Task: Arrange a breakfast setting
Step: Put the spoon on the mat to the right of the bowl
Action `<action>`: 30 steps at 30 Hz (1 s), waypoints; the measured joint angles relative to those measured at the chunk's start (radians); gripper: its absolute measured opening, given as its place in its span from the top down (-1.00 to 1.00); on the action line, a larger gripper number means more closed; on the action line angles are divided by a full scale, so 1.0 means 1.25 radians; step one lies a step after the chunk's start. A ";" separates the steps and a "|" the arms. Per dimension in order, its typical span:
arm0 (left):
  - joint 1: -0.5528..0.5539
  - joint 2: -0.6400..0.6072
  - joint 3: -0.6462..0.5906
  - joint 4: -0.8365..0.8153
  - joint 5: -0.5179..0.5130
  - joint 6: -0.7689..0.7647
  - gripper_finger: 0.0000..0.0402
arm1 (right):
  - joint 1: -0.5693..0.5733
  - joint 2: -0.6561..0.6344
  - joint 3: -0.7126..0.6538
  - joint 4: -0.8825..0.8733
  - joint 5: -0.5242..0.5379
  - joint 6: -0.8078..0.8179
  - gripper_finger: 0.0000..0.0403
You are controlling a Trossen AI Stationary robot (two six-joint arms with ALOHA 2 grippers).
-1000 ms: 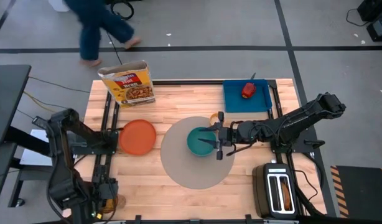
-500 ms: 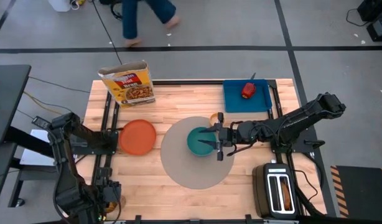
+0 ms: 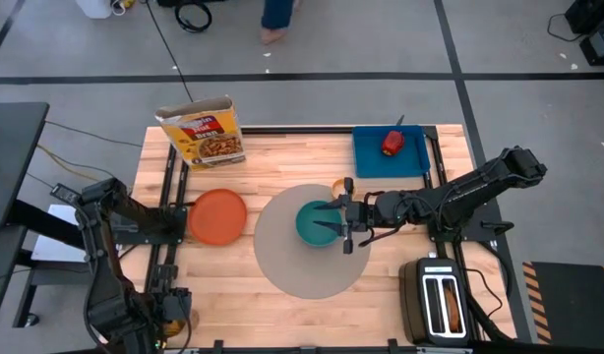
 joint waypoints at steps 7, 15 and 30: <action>-0.002 0.000 0.000 -0.010 0.002 0.001 0.91 | 0.000 0.000 0.000 0.000 0.002 0.000 0.21; -0.002 0.000 0.000 -0.024 0.002 0.000 0.90 | 0.000 0.000 0.000 0.000 0.002 0.000 0.21; -0.001 0.000 0.091 -0.044 0.026 -0.008 0.91 | -0.007 0.000 0.000 0.000 0.003 0.000 0.21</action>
